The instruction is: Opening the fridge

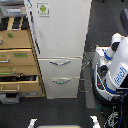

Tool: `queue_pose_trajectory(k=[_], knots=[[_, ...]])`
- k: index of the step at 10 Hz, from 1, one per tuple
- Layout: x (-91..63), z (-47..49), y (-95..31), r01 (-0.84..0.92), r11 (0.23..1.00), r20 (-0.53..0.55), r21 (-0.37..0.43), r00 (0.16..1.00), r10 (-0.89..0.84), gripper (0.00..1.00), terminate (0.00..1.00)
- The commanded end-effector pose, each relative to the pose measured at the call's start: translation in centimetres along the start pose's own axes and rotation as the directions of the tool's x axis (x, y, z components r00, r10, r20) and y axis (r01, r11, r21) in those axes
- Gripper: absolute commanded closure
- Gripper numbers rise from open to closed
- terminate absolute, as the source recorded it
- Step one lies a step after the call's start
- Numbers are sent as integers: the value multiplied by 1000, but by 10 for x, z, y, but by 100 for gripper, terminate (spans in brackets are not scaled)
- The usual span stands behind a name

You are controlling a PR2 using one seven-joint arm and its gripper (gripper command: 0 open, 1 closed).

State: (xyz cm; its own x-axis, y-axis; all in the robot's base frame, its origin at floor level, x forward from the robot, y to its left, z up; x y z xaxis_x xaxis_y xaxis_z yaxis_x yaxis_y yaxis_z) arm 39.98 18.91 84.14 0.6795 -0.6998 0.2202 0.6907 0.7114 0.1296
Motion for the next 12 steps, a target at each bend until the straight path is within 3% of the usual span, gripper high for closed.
queue_pose_trajectory(k=[1,2,7,12], knots=[[24,13,0,-69,997,6,-26,998,69,0,0],[53,19,5,-133,991,4,6,991,133,0,0],[159,47,70,-92,993,53,74,995,88,0,0],[234,83,118,-122,990,82,74,990,116,0,0]])
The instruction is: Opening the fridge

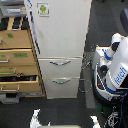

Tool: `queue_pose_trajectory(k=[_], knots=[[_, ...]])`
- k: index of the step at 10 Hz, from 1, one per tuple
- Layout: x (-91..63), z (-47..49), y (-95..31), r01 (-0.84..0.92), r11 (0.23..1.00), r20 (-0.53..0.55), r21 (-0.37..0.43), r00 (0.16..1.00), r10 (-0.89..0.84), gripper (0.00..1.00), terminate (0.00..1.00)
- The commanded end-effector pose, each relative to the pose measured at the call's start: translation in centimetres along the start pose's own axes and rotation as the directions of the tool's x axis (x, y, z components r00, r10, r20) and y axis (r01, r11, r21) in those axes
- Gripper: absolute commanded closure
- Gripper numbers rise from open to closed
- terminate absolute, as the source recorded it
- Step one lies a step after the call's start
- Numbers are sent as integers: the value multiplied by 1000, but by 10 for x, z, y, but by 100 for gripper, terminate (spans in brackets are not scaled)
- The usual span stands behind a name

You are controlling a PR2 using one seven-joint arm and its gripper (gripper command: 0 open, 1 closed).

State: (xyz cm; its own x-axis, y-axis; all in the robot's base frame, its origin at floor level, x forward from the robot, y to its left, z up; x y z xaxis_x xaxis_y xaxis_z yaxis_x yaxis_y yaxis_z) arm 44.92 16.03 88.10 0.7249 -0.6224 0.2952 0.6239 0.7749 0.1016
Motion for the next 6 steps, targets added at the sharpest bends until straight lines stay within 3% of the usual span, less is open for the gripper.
queue_pose_trajectory(k=[1,6], knots=[[199,57,95,-60,994,38,88,998,57,0,0],[232,93,179,-271,954,66,126,962,264,0,0]])
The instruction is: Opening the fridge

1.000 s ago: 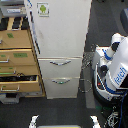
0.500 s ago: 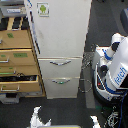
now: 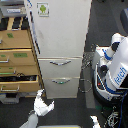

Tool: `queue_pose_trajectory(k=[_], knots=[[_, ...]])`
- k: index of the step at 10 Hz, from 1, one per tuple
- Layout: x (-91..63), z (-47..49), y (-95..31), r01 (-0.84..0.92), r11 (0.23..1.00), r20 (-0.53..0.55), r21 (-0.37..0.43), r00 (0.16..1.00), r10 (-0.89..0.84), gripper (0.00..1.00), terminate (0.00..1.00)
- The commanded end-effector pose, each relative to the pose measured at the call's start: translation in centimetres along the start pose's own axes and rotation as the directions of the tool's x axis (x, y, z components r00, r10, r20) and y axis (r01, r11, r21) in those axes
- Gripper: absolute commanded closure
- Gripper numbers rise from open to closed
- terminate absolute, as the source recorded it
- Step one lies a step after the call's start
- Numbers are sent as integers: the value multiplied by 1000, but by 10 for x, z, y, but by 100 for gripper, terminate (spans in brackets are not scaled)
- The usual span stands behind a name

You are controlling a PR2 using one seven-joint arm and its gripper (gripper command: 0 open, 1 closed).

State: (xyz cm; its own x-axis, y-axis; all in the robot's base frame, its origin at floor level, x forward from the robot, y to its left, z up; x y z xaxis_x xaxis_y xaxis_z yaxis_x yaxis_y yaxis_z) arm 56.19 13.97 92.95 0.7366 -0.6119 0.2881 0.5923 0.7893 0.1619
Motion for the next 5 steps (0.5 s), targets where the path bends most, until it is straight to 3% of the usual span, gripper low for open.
queue_pose_trajectory(k=[1,5], knots=[[125,83,143,-300,952,54,67,953,297,0,0],[137,133,232,-476,877,80,71,879,471,0,0]])
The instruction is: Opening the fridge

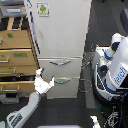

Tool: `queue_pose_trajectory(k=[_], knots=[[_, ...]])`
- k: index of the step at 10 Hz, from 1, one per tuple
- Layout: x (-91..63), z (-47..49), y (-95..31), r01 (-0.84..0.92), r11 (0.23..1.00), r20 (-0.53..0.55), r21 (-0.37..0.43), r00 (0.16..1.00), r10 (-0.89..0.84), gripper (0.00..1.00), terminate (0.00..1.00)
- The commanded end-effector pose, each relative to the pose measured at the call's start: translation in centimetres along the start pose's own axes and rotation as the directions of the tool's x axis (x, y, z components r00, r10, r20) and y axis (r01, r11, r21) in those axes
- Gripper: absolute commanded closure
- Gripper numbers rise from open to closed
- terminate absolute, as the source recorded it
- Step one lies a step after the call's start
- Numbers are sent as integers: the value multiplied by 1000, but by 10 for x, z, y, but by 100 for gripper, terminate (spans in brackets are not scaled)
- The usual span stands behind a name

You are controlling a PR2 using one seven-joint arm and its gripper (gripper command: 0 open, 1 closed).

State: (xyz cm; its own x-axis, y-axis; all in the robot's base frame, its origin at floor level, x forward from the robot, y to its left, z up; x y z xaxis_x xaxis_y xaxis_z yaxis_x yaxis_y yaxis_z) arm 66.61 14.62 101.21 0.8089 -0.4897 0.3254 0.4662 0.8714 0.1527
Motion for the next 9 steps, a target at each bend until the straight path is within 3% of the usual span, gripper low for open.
queue_pose_trajectory(k=[1,4,7,9], knots=[[69,88,151,-343,938,55,44,939,340,0,0],[89,108,170,-368,928,66,51,929,365,0,0],[117,103,174,-333,942,6,30,943,333,0,0],[134,99,168,-305,952,-38,-24,952,304,0,0]])
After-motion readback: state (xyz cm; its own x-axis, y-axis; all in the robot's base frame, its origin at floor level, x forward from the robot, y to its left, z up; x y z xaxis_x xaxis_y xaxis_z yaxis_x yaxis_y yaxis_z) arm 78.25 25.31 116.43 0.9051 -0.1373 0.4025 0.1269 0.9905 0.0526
